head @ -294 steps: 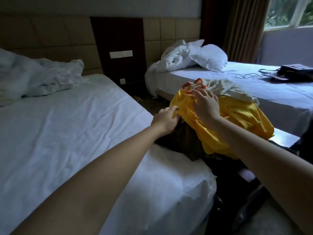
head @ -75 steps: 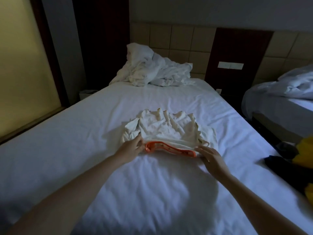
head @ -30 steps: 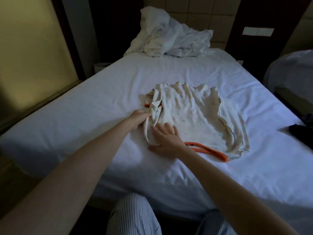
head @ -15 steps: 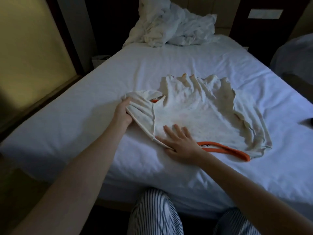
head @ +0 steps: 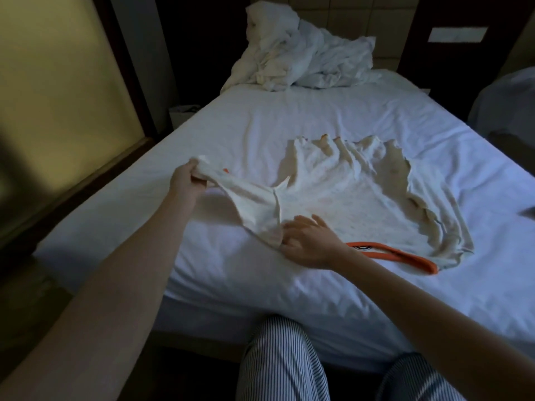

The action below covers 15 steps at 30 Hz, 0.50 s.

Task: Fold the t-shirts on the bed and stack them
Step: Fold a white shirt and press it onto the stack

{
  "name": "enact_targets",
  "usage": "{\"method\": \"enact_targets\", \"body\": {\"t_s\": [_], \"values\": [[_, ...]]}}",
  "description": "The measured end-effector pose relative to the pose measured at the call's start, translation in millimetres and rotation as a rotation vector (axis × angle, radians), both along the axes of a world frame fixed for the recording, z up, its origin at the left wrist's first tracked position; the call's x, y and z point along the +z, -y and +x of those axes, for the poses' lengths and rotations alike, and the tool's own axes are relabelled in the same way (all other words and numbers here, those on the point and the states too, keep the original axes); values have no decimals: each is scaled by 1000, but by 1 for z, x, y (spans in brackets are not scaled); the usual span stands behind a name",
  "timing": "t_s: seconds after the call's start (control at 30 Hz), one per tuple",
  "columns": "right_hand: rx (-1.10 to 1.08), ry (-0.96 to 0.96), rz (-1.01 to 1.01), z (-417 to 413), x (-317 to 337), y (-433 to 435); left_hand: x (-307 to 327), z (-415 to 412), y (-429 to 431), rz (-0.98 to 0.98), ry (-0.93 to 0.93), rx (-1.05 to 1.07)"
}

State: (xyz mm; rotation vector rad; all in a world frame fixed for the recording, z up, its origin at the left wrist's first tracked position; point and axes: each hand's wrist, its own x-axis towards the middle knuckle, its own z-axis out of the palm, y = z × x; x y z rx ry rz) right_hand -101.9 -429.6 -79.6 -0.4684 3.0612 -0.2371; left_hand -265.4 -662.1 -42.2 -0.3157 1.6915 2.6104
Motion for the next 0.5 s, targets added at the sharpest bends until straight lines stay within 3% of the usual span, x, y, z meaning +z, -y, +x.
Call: {"method": "enact_targets", "body": {"t_s": [0.07, 0.17, 0.43, 0.5], "values": [[-57, -8, -7, -7, -3, 15, -13, 3, 15, -76, 131, -65], [-71, 100, 52, -17, -18, 30, -40, 7, 33, -21, 256, -46], [21, 75, -92, -10, -19, 26, -11, 11, 41, 70, 12, 84], [89, 114, -30, -8, -18, 23, -6, 10, 43, -40, 37, 98]]}}
